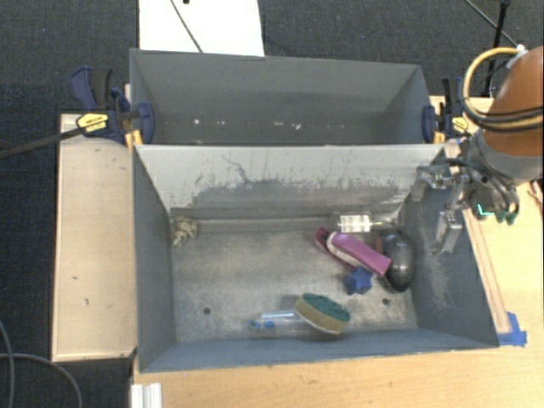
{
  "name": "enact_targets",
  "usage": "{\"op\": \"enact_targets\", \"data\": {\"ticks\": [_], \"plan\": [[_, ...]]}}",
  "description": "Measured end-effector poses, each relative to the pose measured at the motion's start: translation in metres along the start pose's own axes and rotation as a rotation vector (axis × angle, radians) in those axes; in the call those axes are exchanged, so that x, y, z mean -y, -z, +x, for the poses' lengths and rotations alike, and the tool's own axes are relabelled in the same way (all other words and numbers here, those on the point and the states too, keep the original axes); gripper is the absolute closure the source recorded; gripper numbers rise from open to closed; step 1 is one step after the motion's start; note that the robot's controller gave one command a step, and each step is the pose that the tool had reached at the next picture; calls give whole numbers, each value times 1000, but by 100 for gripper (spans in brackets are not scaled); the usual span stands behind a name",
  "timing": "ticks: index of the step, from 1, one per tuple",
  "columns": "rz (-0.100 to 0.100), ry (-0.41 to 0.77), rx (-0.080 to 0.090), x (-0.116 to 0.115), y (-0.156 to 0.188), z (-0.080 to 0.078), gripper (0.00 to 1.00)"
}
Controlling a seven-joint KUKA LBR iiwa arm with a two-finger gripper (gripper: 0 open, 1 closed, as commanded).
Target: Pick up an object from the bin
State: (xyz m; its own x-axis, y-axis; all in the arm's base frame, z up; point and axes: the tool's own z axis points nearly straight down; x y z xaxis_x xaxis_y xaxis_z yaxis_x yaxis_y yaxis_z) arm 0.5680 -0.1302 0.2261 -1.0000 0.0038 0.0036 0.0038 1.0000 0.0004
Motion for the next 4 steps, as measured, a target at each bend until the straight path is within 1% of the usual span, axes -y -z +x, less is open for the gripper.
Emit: {"op": "enact_targets", "data": {"ticks": [1, 2, 3, 4], "plan": [[-2, 101, -3, -41, -132, 44, 0], [0, 184, 6, -85, -157, 62, 0], [2, 184, 10, -83, -155, 60, 100], [1, 188, 6, -83, -156, 62, 0]]}}
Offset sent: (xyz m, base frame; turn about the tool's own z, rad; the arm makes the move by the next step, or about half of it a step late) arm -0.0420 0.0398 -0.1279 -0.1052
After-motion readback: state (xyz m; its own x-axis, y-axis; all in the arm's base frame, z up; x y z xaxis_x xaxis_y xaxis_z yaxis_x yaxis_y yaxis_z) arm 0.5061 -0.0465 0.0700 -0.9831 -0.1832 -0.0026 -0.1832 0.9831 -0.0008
